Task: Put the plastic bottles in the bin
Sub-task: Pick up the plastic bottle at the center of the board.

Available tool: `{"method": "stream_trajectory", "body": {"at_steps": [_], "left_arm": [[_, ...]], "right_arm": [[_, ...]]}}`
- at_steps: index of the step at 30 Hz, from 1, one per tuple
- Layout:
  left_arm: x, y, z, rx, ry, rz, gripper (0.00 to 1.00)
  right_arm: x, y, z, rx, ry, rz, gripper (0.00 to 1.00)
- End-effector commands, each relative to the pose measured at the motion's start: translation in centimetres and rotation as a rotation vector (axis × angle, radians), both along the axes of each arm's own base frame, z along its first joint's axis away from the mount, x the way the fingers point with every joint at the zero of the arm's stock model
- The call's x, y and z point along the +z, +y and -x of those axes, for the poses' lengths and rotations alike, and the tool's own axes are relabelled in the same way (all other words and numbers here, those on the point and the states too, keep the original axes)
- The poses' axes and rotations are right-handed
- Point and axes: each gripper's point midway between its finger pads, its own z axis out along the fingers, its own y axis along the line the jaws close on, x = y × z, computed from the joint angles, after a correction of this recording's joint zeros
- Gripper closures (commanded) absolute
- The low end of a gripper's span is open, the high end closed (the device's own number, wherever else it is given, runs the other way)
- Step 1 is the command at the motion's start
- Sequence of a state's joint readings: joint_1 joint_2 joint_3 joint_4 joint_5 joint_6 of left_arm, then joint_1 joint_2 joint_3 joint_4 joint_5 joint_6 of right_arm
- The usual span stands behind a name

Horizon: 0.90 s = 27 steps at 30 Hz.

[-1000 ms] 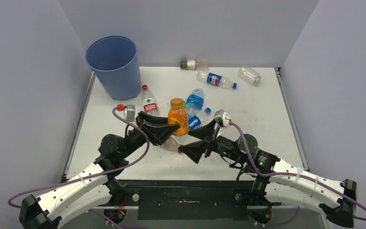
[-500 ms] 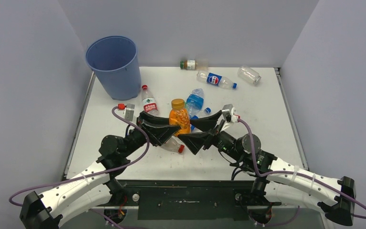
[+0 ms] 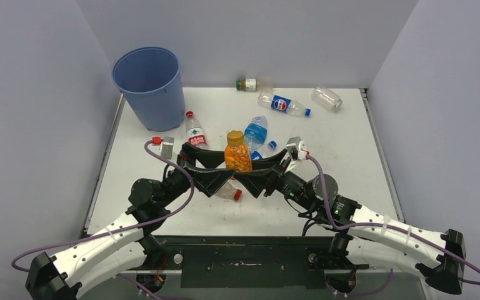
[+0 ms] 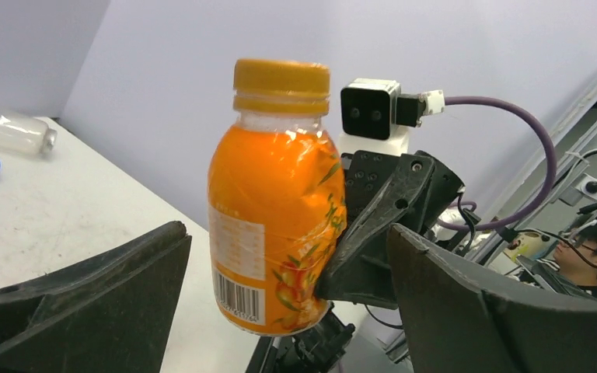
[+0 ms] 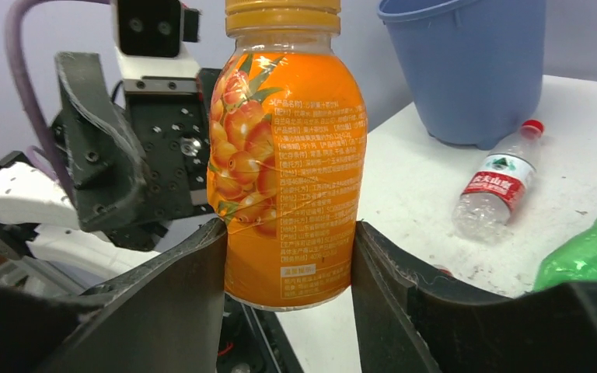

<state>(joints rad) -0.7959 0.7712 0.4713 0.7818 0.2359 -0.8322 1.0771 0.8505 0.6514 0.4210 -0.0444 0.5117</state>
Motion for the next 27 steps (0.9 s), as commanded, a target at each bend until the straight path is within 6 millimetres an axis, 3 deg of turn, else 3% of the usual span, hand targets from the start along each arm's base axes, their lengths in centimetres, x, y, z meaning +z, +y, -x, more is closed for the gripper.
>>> {"method": "stream_trajectory", "body": {"at_steps": [1, 7, 13, 19, 23, 27], "left_arm": [[2.7, 1.8, 0.5, 0.064, -0.077, 0.06, 0.04], [4.9, 3.2, -1.8, 0.247, -0.098, -0.059, 0.04], [4.3, 1.9, -5.0, 0.31, 0.031, -0.305, 0.01], [3.5, -0.9, -4.7, 0.182, 0.049, -0.351, 0.15], [2.6, -1.8, -5.1, 0.156, 0.078, -0.38, 0.2], [2.5, -2.4, -5.0, 0.127, 0.076, -0.375, 0.31]], "right_arm": [[2.0, -1.2, 0.2, -0.025, -0.08, 0.009, 0.71], [-0.1, -2.6, -0.9, -0.108, -0.108, 0.17, 0.72], [-0.8, -3.1, -1.7, -0.159, -0.116, 0.216, 0.72], [-0.8, -3.0, -1.9, -0.164, -0.121, 0.219, 0.72], [-0.6, -2.9, -1.8, -0.159, -0.124, 0.217, 0.72], [-0.6, -2.9, -1.8, -0.158, -0.126, 0.216, 0.72]]}}
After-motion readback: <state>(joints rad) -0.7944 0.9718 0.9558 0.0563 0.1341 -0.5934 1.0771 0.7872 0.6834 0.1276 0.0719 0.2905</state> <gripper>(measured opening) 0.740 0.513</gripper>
